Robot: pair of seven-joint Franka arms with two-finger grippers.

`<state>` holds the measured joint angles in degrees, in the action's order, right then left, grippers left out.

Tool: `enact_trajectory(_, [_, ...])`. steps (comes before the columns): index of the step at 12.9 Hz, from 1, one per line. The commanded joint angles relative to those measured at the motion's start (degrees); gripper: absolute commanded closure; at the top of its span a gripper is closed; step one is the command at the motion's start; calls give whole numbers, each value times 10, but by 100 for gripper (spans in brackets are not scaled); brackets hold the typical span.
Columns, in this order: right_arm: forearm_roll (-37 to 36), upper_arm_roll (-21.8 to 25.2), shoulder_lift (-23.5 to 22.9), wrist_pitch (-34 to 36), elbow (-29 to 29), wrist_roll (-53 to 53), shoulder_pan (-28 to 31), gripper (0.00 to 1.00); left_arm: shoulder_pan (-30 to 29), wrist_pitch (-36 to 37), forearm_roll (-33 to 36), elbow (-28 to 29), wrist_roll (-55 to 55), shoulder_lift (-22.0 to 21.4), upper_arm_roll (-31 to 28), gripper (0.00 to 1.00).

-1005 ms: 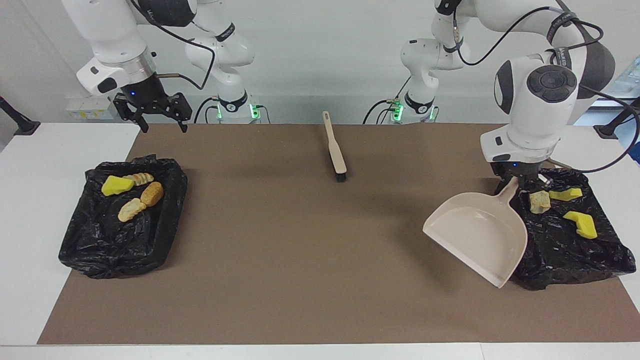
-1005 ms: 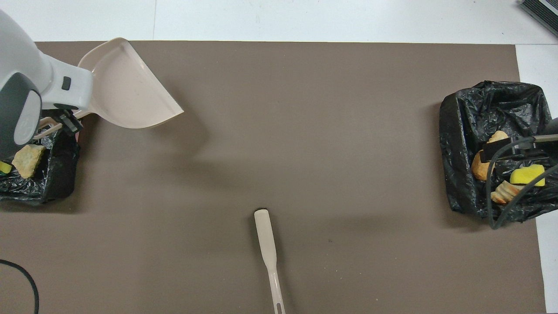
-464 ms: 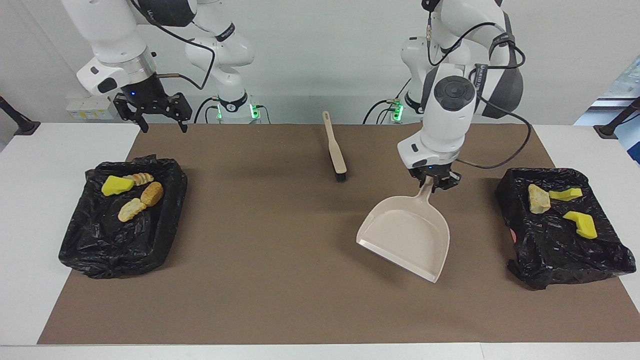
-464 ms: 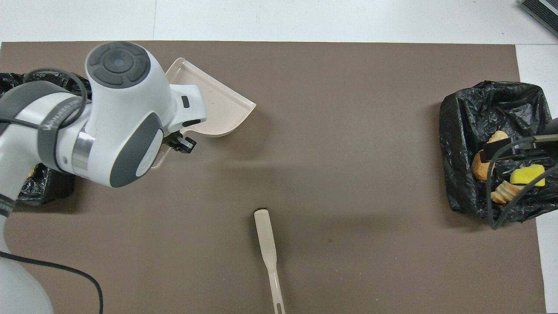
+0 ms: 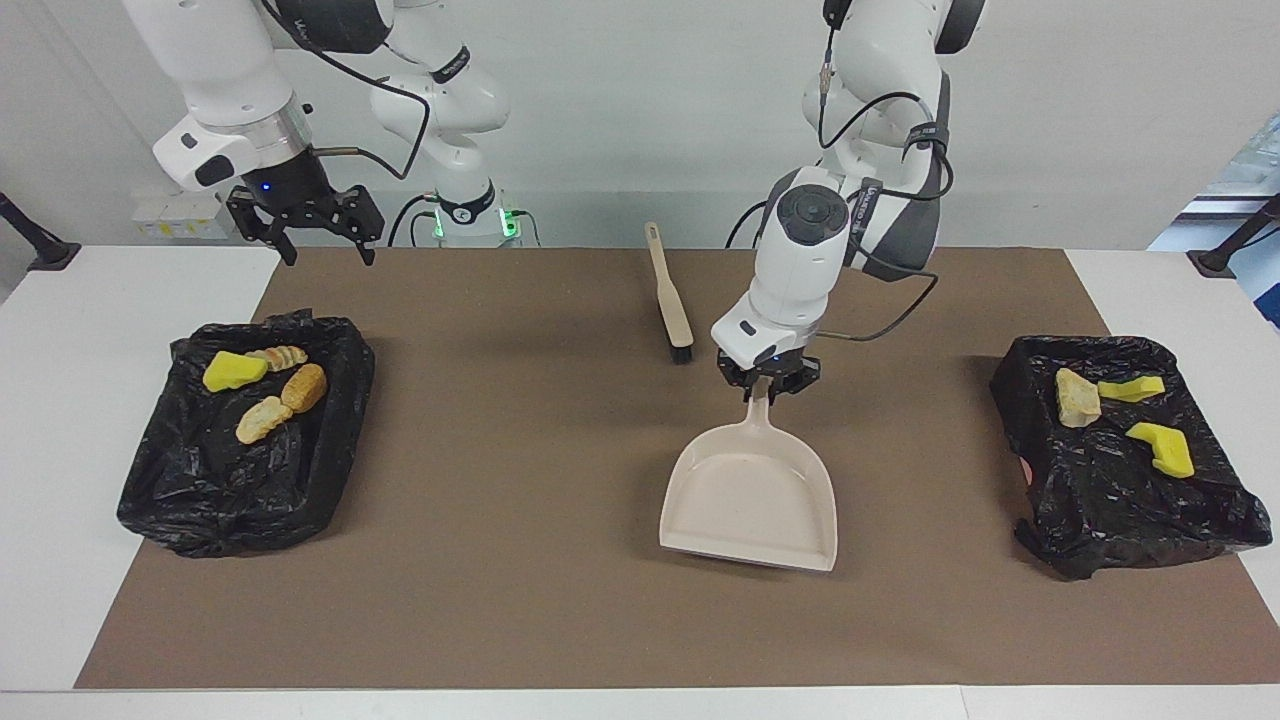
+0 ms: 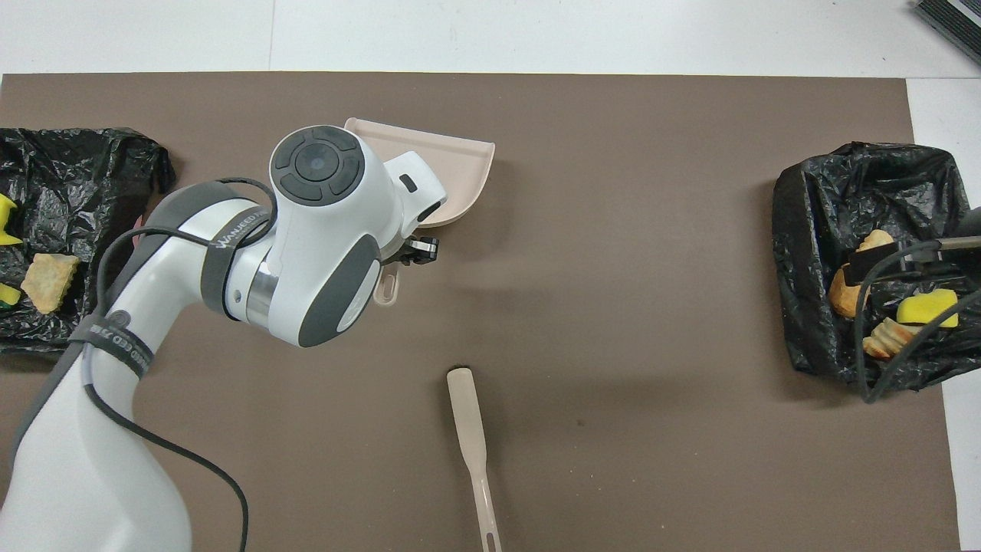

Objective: Sweep and dump trash in bin
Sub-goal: 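Carry the empty dustpan back to the table center with the left gripper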

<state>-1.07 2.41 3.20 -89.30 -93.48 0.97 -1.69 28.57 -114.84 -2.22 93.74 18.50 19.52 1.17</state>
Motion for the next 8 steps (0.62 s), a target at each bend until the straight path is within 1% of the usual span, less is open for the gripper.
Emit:
enact_trajectory(1, [0,-3,7,5,-5,-6,3,0,13,-53,-44,7,61,13,-11,100])
enact_trajectory(4, [0,-3,7,5,-5,-7,3,0,34,-56,-44,17,67,13,-11,100])
enact_trajectory(7, [-1,-3,7,5,-5,-6,3,0,54,-69,-44,50,67,3,-11,100])
enact_trajectory(8, [0,-3,7,5,-5,-6,3,0,54,-76,-44,53,67,4,-11,100])
